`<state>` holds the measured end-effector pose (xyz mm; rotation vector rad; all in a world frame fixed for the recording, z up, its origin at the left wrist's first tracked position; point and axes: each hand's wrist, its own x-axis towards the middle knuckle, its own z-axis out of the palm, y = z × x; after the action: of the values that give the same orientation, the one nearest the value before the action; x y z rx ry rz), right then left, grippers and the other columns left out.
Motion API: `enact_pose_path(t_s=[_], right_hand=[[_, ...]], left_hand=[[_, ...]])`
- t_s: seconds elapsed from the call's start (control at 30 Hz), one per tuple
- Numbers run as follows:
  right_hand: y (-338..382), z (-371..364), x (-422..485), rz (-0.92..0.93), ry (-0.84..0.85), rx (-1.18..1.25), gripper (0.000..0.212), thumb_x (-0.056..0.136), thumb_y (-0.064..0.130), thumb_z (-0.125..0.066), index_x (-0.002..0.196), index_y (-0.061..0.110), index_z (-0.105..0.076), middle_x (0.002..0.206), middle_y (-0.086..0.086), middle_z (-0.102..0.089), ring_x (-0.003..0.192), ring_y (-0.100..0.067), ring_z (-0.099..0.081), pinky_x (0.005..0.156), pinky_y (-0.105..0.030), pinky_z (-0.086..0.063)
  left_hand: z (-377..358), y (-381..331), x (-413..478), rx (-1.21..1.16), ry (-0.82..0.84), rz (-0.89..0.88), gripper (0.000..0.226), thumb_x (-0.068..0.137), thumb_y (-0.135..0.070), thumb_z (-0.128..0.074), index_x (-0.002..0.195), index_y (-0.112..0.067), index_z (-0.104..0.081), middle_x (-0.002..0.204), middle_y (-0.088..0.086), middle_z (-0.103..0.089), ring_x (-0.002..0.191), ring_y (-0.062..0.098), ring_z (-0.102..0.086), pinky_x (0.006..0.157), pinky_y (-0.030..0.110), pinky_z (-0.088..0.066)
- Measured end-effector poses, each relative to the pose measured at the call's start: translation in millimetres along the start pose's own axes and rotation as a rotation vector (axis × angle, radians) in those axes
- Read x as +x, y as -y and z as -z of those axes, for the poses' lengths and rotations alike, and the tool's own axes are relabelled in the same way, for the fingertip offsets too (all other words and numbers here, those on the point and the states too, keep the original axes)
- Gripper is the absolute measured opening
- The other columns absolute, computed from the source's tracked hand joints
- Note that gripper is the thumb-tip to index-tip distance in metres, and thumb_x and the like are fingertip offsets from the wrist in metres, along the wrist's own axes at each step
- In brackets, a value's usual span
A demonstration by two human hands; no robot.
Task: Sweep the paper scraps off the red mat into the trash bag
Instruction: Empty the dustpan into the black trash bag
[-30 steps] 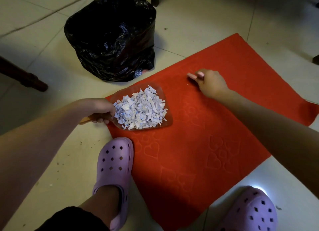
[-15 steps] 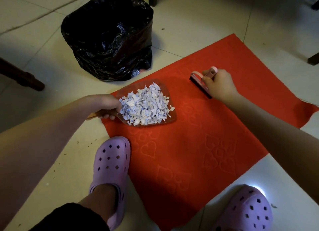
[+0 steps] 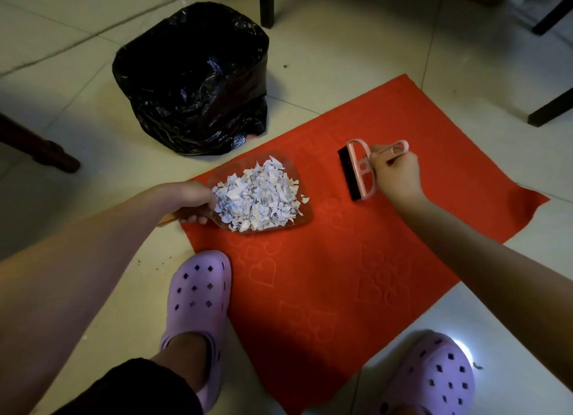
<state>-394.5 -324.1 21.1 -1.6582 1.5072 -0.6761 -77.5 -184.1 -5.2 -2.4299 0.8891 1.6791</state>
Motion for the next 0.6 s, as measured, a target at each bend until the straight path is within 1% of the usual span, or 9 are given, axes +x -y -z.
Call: enact_pose_path(t_s=[0.03,0.1,0.2,0.27,0.3,0.4,0.43,0.53,0.6], right_hand=[[-0.1,0.2,0.5,-0.025,0.004,0.008,0.030,0.091,0.013,-0.047,0.069,0.033,-0.055,0.069,0.011,-0.056,0.060,-0.005,-0.052,0.054,-0.022,-0.039],[2.9,1.1,0.5,-0.053,-0.006,0.030,0.033,0.091,0.014,-0.045,0.064,0.034,-0.048,0.065,0.012,-0.052,0.057,-0.002,-0.047,0.051,-0.018,-0.034],[10.5,4.2,2.4,-0.060,-0.015,0.041,0.021,0.092,0.014,-0.047,0.077,0.022,-0.059,0.074,0.006,-0.058,0.060,-0.003,-0.051,0.050,-0.014,-0.038],[15.6,5.7,5.1,-0.078,-0.011,0.052,0.018,0.092,0.014,-0.049,0.095,0.013,-0.067,0.086,0.000,-0.064,0.072,-0.010,-0.059,0.060,-0.020,-0.045],[18.5,6.1,5.4,-0.087,0.005,0.059,0.018,0.092,0.014,-0.049,0.096,0.013,-0.068,0.088,0.000,-0.064,0.077,-0.012,-0.059,0.065,-0.023,-0.045],[29.7,5.0,2.9,-0.067,0.070,0.052,0.018,0.091,0.013,-0.050,0.081,0.019,-0.064,0.079,0.000,-0.063,0.075,-0.014,-0.058,0.065,-0.028,-0.044],[34.9,4.6,1.1,-0.064,0.084,0.051,0.018,0.091,0.013,-0.051,0.082,0.018,-0.065,0.080,-0.002,-0.064,0.076,-0.015,-0.059,0.067,-0.030,-0.046],[52.7,2.2,-3.6,-0.054,0.113,0.046,0.020,0.091,0.011,-0.053,0.103,0.010,-0.070,0.096,-0.007,-0.069,0.091,-0.020,-0.065,0.082,-0.035,-0.052],[67.4,1.4,-6.1,-0.020,0.124,0.056,0.022,0.091,0.009,-0.054,0.106,0.007,-0.069,0.101,-0.009,-0.070,0.096,-0.023,-0.066,0.087,-0.039,-0.053]], left_hand=[[-1.1,-0.7,-2.8,-0.013,0.004,-0.008,0.021,0.091,-0.011,-0.043,0.076,-0.002,-0.056,0.050,0.007,-0.055,0.034,0.015,-0.036,0.044,0.021,-0.029],[0.1,-2.3,-9.1,-0.041,0.015,-0.024,0.024,0.091,-0.012,-0.042,0.075,-0.003,-0.056,0.051,0.006,-0.054,0.036,0.015,-0.036,0.044,0.021,-0.028],[10.2,-2.6,-17.8,-0.102,0.011,-0.040,0.025,0.093,-0.014,-0.041,0.078,-0.004,-0.058,0.048,0.004,-0.055,0.033,0.013,-0.038,0.041,0.020,-0.030],[18.9,-3.4,-24.7,-0.170,-0.014,-0.054,0.023,0.093,-0.015,-0.042,0.081,-0.005,-0.058,0.049,0.005,-0.056,0.031,0.012,-0.039,0.040,0.019,-0.031],[22.9,-4.1,-29.3,-0.209,-0.020,-0.063,0.022,0.093,-0.015,-0.043,0.081,-0.005,-0.059,0.050,0.005,-0.056,0.031,0.012,-0.040,0.039,0.018,-0.032],[31.3,-9.2,-47.3,-0.304,-0.003,-0.098,0.022,0.093,-0.016,-0.044,0.080,-0.006,-0.059,0.053,0.005,-0.056,0.031,0.010,-0.041,0.038,0.016,-0.034],[33.4,-10.7,-53.9,-0.328,0.005,-0.108,0.022,0.093,-0.016,-0.045,0.080,-0.006,-0.060,0.053,0.005,-0.057,0.032,0.010,-0.042,0.038,0.016,-0.035],[38.9,-14.2,-71.8,-0.363,-0.001,-0.142,0.023,0.093,-0.016,-0.045,0.080,-0.004,-0.060,0.052,0.005,-0.057,0.032,0.010,-0.042,0.036,0.016,-0.036],[43.0,-15.7,-82.7,-0.378,-0.017,-0.166,0.023,0.093,-0.015,-0.043,0.081,-0.004,-0.058,0.050,0.004,-0.056,0.031,0.010,-0.042,0.035,0.016,-0.035]])
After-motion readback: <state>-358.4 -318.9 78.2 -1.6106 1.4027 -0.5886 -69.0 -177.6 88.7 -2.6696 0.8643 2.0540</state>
